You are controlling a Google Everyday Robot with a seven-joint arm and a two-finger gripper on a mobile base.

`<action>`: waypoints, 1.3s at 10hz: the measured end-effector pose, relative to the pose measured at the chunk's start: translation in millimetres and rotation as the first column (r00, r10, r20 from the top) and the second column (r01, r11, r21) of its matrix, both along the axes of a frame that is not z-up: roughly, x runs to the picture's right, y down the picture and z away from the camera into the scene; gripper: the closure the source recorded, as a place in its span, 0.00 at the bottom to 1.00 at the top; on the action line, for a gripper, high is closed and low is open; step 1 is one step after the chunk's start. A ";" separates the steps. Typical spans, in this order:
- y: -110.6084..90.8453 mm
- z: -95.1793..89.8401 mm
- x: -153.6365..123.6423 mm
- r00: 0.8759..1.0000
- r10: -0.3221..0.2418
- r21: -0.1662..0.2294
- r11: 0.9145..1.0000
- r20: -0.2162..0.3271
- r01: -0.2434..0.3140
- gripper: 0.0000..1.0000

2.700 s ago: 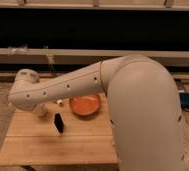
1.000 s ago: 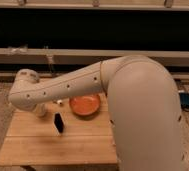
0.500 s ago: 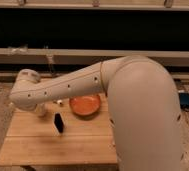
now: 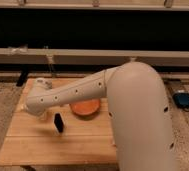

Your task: Knock the eraser over

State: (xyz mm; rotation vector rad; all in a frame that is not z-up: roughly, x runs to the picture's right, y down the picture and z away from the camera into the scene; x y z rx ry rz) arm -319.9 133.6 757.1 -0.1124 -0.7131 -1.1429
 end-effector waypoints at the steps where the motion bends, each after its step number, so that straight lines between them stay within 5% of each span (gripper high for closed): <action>1: 3.0 2.5 11.2 1.000 0.010 -0.010 1.000 -0.016 -0.010 0.20; 8: 12.2 -19.4 115.0 0.981 0.063 -0.025 0.997 -0.183 -0.069 0.20; 13: -13.2 -32.2 129.5 0.980 0.003 -0.037 0.999 -0.201 -0.010 0.20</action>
